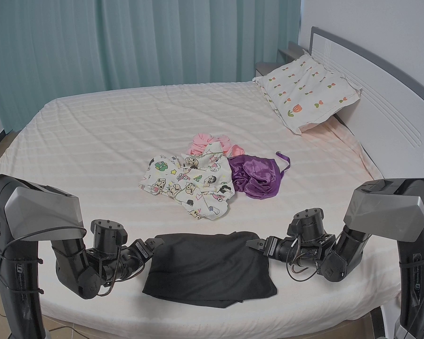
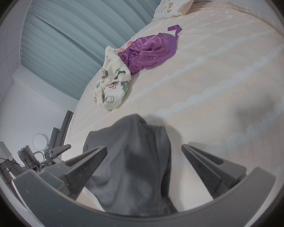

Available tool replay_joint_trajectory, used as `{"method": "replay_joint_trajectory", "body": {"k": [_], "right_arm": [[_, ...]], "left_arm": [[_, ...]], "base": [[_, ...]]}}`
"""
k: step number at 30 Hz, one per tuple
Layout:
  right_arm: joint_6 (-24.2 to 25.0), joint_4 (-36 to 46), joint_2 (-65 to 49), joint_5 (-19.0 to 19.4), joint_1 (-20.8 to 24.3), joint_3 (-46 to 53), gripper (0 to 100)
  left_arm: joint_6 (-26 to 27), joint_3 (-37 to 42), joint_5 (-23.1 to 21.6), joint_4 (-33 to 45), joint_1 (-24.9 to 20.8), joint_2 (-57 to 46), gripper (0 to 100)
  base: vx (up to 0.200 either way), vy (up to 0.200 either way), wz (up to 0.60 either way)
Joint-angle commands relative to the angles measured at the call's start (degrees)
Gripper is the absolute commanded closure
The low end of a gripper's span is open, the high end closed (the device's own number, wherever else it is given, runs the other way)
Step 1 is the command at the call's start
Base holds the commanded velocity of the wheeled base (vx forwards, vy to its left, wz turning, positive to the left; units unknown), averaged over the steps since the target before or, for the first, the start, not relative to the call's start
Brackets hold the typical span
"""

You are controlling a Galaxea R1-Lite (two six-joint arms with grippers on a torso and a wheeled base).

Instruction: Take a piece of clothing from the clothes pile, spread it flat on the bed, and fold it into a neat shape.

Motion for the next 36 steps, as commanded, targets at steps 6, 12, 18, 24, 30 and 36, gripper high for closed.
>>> {"method": "replay_joint_trajectory", "body": {"k": [6,12,18,24,30,36], "right_arm": [[-0.5,-1.45,-1.49,1.29,0.39,2.72,0],[-3.58,-2.41,-0.79,2.08,0.74,3.68,0],[-5.87,-2.33,0.09,3.05,1.44,3.33,0],[-7.8,-2.77,2.11,1.99,1.88,2.8,100],[-8.15,-2.59,-0.26,0.32,1.88,4.83,100],[-8.24,-2.06,-1.41,0.15,1.88,5.79,100]], "left_arm": [[-0.09,0.48,-0.01,-0.1,0.0,-0.3,0],[-0.09,0.65,-0.1,-0.28,0.0,-0.3,0],[-0.09,0.65,-0.1,-0.45,0.0,-0.3,0],[-0.09,0.65,-0.1,-0.45,0.09,-0.21,0],[-0.09,0.56,-0.1,-0.45,0.09,-0.21,0],[-0.09,0.65,-0.1,-0.28,0.09,-0.21,0]], "base": [[-0.2,0.0,0.0],[-0.067,0.0,0.0],[0.0,0.0,0.0],[0.0,0.0,0.0],[0.0,0.0,0.0],[0.0,0.0,0.0]]}}
